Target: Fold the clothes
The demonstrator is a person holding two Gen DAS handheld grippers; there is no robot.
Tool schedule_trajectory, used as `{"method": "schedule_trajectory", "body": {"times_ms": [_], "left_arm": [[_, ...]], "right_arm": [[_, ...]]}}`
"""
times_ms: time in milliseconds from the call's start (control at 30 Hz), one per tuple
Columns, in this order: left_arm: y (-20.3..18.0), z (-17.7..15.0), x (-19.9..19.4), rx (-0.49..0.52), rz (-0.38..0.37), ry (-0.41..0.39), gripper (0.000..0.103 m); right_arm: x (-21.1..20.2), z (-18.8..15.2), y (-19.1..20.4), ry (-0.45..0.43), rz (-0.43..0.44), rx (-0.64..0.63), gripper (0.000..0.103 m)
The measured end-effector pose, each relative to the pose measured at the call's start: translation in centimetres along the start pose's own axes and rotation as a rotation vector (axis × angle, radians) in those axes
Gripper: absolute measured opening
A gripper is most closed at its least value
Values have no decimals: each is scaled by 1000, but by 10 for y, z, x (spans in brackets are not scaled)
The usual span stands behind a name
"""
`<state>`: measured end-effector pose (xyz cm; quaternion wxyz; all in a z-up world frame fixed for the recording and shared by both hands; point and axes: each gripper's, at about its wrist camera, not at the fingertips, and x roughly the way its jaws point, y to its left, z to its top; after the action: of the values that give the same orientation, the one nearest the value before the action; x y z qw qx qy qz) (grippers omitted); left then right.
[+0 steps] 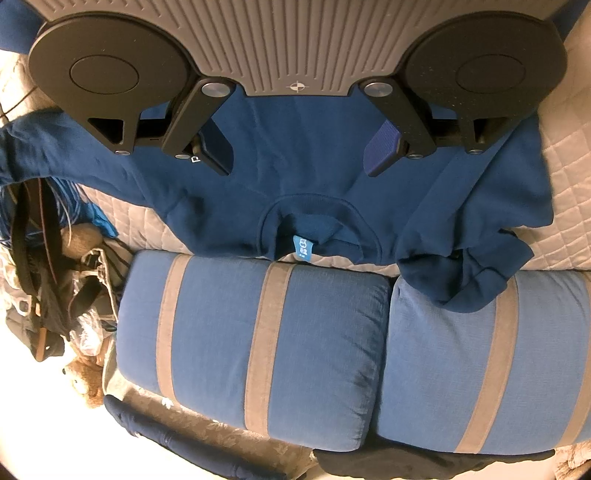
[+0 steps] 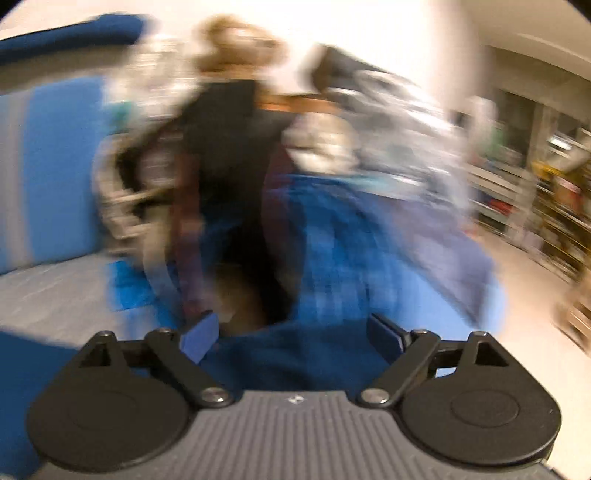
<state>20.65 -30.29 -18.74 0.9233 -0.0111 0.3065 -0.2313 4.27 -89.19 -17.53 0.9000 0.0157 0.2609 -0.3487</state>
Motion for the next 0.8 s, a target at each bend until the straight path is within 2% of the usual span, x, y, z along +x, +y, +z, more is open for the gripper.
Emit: {"method": "schedule_trajectory", "body": {"times_ms": [167, 267, 367, 567, 700, 733, 767, 800], "left_arm": [[-1, 0, 2, 6, 7, 7, 78], [-1, 0, 3, 10, 6, 11, 78], [-1, 0, 5, 13, 6, 15, 78], [-1, 1, 8, 15, 8, 21, 78], [1, 1, 11, 12, 17, 29, 78], [1, 2, 11, 9, 17, 29, 78], [2, 2, 12, 5, 16, 30, 78], [2, 2, 12, 2, 14, 30, 78]], "right_arm": [[-1, -6, 65, -26, 253, -159, 91], [7, -5, 109, -5, 414, -244, 89], [18, -3, 153, 24, 522, -308, 82], [55, 1, 230, 81, 634, -444, 74], [76, -6, 267, 127, 646, -529, 71], [80, -9, 273, 146, 647, -544, 59], [84, -12, 279, 164, 647, -559, 37], [88, -15, 281, 192, 670, -562, 27]]}}
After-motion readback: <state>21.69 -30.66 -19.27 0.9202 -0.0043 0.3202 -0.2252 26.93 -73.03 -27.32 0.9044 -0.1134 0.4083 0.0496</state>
